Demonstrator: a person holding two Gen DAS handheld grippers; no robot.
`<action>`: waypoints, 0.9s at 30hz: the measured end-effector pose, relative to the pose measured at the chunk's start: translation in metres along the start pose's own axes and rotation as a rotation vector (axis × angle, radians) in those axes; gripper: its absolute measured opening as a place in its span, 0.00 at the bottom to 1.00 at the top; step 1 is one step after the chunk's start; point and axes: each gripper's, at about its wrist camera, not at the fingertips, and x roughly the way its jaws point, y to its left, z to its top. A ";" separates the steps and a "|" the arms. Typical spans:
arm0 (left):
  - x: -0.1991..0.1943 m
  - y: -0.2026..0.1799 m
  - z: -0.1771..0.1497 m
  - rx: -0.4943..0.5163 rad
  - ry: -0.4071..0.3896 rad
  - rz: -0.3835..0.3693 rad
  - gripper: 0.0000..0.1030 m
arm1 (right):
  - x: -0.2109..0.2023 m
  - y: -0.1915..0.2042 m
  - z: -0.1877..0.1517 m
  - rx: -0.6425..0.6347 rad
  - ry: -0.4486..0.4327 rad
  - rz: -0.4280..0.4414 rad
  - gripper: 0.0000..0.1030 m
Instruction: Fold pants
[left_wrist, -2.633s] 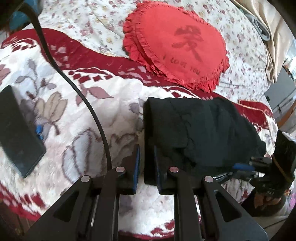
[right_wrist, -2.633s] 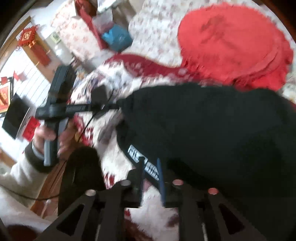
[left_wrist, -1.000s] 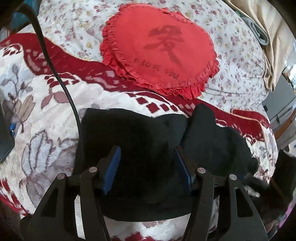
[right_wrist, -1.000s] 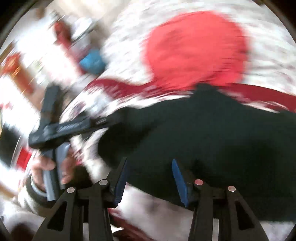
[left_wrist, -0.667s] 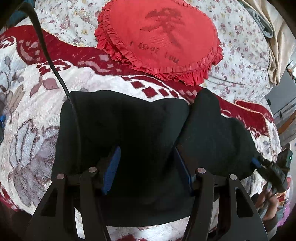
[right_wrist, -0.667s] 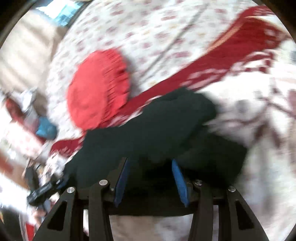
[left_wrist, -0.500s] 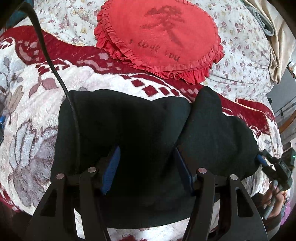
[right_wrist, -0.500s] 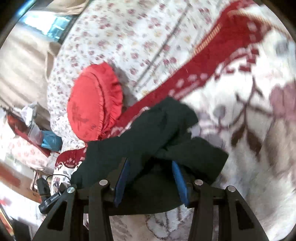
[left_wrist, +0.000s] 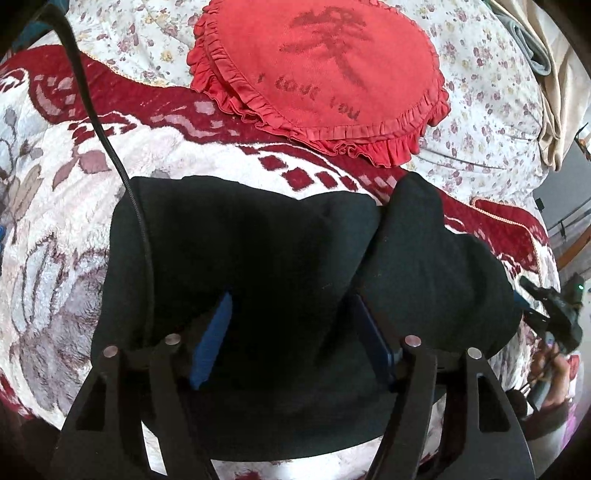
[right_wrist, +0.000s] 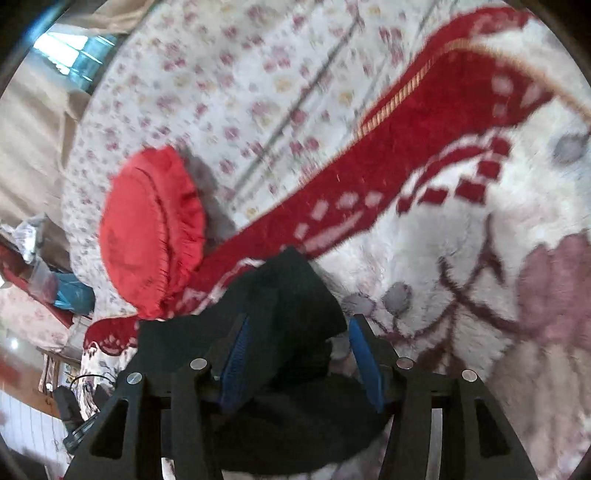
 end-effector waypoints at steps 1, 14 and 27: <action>0.000 0.000 0.000 0.002 0.000 0.003 0.66 | 0.011 -0.002 0.001 0.005 0.021 0.018 0.51; -0.001 0.007 0.003 -0.032 0.011 -0.042 0.66 | -0.082 0.069 -0.009 -0.168 -0.176 0.153 0.07; -0.002 0.005 0.001 -0.035 0.023 -0.028 0.66 | -0.064 0.002 -0.043 -0.015 -0.046 0.023 0.28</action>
